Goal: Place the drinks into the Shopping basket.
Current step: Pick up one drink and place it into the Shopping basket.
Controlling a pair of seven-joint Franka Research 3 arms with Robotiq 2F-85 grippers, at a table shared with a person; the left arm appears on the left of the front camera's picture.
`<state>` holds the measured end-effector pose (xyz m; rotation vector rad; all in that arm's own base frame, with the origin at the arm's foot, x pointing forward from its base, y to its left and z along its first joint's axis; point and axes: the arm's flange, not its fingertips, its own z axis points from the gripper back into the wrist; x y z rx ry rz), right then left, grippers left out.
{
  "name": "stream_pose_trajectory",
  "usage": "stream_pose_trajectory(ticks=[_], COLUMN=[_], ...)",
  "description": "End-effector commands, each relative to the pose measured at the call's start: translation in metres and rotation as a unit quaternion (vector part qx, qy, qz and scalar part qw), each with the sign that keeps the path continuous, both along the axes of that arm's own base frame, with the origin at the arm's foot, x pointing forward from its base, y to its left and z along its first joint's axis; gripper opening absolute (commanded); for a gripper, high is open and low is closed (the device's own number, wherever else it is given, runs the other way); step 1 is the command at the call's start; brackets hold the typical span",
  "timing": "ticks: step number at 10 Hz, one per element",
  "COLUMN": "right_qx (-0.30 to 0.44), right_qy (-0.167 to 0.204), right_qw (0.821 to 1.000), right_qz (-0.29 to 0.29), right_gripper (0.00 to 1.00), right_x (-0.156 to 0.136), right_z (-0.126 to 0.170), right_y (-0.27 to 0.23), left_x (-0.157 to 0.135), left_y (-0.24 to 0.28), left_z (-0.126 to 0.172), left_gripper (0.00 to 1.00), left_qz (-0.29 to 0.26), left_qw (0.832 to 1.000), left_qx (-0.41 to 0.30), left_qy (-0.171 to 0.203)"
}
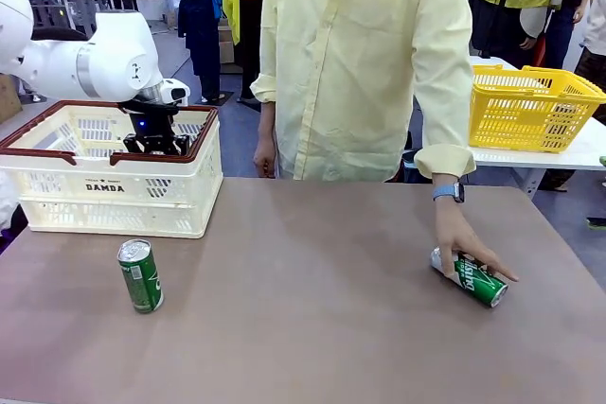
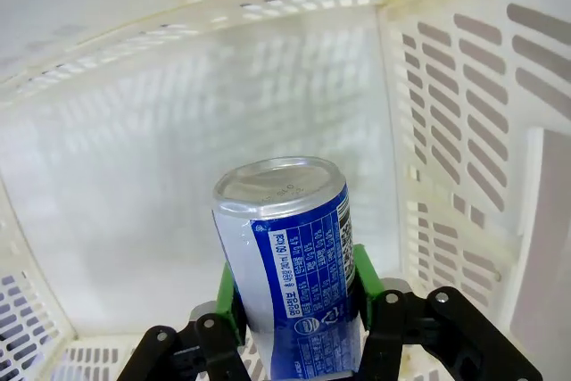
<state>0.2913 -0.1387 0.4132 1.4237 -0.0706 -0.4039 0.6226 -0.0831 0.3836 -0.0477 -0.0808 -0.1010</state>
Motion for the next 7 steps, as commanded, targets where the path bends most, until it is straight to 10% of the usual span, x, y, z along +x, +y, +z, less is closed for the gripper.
stream_pose_trajectory(ticks=[1,7], right_qx=[-0.002,-0.002], right_qy=[-0.013,-0.013], right_qw=[1.0,1.0], right_qz=[0.006,0.006], right_gripper=[1.0,1.0], right_x=[-0.001,-0.001], right_z=[0.0,0.0], right_y=[-0.001,-0.001], left_x=[-0.001,-0.012], left_y=[0.004,0.007], left_z=[0.012,0.037], left_gripper=[1.0,1.0], left_qz=[0.015,0.013], left_qw=[1.0,1.0], left_qx=[0.002,0.005], left_qy=[-0.004,-0.017])
